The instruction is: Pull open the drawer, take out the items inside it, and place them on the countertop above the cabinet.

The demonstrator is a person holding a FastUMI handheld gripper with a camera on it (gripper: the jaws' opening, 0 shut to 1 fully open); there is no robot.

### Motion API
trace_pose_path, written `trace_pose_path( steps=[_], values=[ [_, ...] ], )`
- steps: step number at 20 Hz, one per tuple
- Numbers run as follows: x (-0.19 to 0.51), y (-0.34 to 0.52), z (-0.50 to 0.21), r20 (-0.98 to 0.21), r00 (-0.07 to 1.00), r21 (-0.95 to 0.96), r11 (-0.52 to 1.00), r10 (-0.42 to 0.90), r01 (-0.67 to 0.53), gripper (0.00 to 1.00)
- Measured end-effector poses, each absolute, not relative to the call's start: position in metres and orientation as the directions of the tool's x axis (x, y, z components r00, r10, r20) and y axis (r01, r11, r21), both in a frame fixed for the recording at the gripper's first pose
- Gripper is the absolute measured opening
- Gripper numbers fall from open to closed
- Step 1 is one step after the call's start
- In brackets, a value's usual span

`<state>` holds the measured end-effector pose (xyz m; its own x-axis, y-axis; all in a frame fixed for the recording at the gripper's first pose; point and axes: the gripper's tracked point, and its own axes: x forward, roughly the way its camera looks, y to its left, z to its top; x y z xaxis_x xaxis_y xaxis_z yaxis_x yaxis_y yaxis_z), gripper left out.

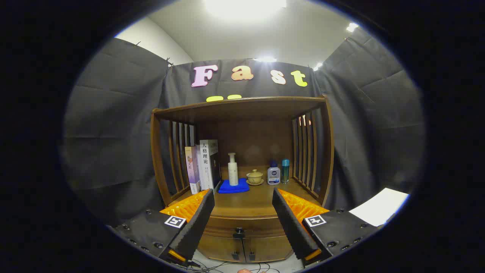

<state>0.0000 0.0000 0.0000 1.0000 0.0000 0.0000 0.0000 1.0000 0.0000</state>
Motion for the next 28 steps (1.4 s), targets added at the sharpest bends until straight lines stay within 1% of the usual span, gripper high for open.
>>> trace_pose_path(
  steps=[9, 18, 25, 28],
  values=[
    [0.002, -0.019, 0.007, 0.027, 0.999, 0.07, 0.997, -0.047, 0.045, 0.98],
    [0.007, -0.002, -0.006, 0.001, 1.0, 0.028, 1.0, -0.009, 0.009, 0.98],
    [0.013, -0.001, -0.014, -0.018, 1.0, 0.043, 0.999, -0.006, 0.006, 0.98],
    [0.022, -0.005, -0.026, -0.033, 0.999, 0.027, 0.999, -0.024, 0.025, 0.98]
  ],
)
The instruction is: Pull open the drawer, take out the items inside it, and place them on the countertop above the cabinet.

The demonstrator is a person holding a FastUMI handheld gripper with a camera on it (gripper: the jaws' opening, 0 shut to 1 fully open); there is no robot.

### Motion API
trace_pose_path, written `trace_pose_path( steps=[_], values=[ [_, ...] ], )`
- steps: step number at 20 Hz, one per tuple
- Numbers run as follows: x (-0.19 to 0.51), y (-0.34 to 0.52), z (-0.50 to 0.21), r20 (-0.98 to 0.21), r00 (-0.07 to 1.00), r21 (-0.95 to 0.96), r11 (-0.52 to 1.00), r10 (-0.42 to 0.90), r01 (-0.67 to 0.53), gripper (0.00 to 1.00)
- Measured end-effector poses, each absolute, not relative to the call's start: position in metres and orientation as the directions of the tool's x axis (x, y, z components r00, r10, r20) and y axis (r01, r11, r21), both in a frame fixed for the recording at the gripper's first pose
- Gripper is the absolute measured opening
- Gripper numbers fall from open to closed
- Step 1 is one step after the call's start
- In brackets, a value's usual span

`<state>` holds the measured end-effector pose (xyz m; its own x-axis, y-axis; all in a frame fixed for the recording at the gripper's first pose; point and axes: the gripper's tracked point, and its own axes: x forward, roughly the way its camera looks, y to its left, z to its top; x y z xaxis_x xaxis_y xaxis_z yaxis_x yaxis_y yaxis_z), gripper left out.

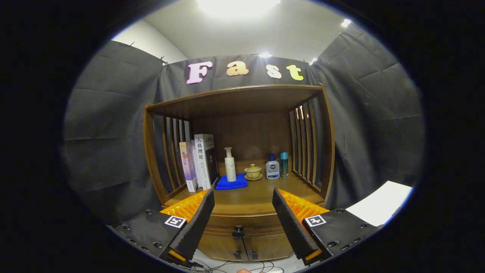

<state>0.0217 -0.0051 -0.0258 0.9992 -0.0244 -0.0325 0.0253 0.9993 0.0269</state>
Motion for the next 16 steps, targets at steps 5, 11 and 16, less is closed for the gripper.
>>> trace_pose_path(
  steps=[5, 11, 16],
  values=[
    [0.043, 0.0, -0.054, -0.075, 0.997, 0.044, 0.999, -0.005, 0.008, 0.98],
    [0.074, -0.001, -0.096, -0.11, 0.994, -0.035, 0.999, -0.011, 0.007, 0.98],
    [0.105, -0.001, -0.155, -0.226, 0.974, -0.025, 1.0, -0.021, 0.016, 0.98]
  ],
)
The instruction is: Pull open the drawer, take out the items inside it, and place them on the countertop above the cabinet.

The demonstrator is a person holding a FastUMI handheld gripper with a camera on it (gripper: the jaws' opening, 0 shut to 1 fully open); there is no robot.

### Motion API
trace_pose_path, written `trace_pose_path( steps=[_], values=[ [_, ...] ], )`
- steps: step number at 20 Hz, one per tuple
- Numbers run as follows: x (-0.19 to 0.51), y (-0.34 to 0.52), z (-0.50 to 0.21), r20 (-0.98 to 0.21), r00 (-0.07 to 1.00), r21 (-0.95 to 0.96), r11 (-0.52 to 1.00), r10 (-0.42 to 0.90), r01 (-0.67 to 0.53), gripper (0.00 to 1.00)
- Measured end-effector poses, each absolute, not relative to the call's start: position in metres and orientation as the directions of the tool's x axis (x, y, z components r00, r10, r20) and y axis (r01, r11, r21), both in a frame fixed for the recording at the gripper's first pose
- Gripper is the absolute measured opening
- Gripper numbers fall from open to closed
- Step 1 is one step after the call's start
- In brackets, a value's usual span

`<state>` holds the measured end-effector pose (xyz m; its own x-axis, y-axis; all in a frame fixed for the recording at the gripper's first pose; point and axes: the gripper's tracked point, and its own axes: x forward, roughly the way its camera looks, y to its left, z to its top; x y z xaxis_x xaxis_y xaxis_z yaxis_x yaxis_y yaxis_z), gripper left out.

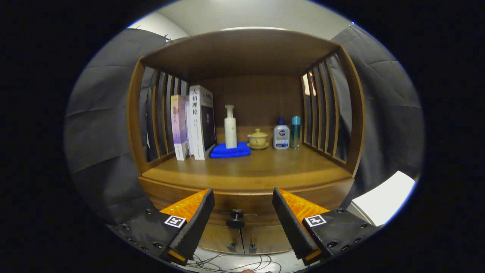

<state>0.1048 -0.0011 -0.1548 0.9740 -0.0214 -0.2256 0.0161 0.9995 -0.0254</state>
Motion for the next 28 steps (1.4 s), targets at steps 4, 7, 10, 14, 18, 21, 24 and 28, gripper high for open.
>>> trace_pose_path(
  steps=[4, 7, 10, 14, 18, 21, 24, 28],
  values=[
    [0.121, -0.001, -0.185, -0.265, 0.963, -0.073, 0.997, -0.055, 0.037, 0.98],
    [0.126, 0.0, -0.2, -0.294, 0.955, -0.058, 0.998, -0.042, 0.026, 0.98],
    [0.133, 0.006, -0.226, -0.329, 0.944, -0.042, 0.999, -0.032, 0.019, 0.98],
    [0.141, 0.004, -0.243, -0.343, 0.938, -0.02, 0.999, -0.038, 0.034, 0.98],
    [0.149, 0.005, -0.259, -0.365, 0.931, -0.005, 1.0, -0.021, 0.021, 0.98],
    [0.156, 0.007, -0.258, -0.347, 0.938, -0.022, 1.0, -0.018, 0.011, 0.8],
    [0.156, 0.015, -0.257, -0.338, 0.941, -0.038, 0.999, -0.002, -0.011, 0.49],
    [0.155, 0.015, -0.259, -0.317, 0.948, -0.083, 0.996, 0.002, -0.029, 0.41]
  ],
)
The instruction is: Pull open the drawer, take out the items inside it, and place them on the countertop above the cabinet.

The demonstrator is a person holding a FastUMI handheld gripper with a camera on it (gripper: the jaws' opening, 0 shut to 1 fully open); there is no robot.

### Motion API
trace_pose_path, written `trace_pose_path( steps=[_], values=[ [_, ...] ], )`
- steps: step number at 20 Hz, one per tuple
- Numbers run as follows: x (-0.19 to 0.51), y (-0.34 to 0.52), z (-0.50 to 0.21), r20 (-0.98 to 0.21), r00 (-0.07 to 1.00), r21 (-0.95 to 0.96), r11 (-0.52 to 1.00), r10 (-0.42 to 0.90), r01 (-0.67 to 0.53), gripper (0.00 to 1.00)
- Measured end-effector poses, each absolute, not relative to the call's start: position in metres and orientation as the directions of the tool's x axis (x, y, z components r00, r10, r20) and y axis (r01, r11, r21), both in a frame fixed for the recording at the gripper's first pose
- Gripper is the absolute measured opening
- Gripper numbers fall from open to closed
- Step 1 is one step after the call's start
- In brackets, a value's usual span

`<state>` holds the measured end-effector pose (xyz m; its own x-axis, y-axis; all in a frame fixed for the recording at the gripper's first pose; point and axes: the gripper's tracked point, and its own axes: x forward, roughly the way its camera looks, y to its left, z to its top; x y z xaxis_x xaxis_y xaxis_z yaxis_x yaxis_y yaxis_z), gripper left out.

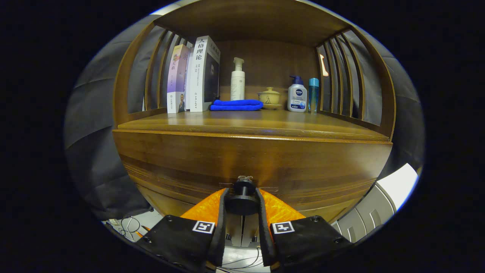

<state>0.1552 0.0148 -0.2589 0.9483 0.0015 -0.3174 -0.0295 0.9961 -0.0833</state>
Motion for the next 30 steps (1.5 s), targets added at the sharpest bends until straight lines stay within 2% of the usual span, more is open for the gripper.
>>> trace_pose_path(
  steps=[2, 13, 15, 30],
  values=[
    [0.155, 0.015, -0.261, -0.318, 0.948, -0.108, 0.993, 0.011, -0.048, 0.29],
    [0.146, 0.014, -0.259, -0.306, 0.952, -0.144, 0.989, -0.003, -0.043, 0.29],
    [0.144, 0.013, -0.261, -0.306, 0.952, -0.17, 0.984, -0.008, -0.047, 0.2],
    [0.109, 0.012, -0.262, -0.331, 0.943, -0.157, 0.985, 0.021, -0.077, 0.2]
  ],
)
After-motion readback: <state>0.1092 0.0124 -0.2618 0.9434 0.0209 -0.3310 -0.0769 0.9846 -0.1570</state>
